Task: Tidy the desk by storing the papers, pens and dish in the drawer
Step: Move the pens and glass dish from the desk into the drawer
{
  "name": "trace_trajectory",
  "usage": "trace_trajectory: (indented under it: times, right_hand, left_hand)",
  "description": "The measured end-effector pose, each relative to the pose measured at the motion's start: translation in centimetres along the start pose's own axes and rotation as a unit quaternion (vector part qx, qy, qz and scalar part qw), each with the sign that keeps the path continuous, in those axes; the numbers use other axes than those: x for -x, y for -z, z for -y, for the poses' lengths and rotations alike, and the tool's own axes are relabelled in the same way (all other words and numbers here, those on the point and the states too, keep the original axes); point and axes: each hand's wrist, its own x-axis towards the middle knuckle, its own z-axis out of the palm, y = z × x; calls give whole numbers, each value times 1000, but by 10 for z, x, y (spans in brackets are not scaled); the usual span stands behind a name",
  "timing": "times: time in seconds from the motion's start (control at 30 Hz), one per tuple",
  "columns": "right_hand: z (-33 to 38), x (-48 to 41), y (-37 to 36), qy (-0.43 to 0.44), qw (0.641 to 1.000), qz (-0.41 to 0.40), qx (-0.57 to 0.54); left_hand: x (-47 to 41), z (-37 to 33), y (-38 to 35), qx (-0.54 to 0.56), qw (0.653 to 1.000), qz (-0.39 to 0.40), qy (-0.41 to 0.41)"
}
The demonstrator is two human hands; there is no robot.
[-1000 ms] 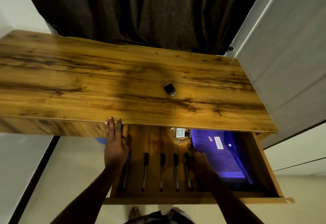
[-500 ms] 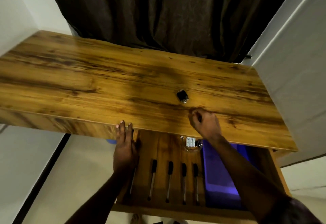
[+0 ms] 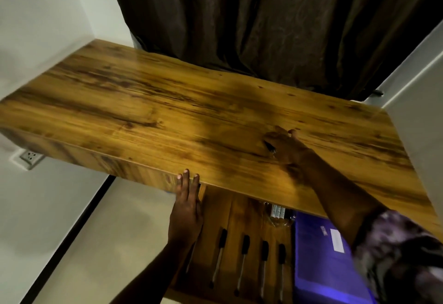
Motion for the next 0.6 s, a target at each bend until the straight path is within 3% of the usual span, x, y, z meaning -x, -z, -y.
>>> trace_trajectory:
  times: [0.1, 0.3, 0.6]
  right_hand:
    - [3, 0, 2, 13, 1000, -14, 3]
    - [37, 32, 6, 73, 985, -59, -142]
    - [121, 100, -43, 182, 942, 63, -275]
  left_hand:
    - [0, 2, -2, -3, 1000, 3, -3]
    - [0, 7, -3, -8, 1000, -2, -10]
    - [1, 10, -5, -18, 1000, 17, -5]
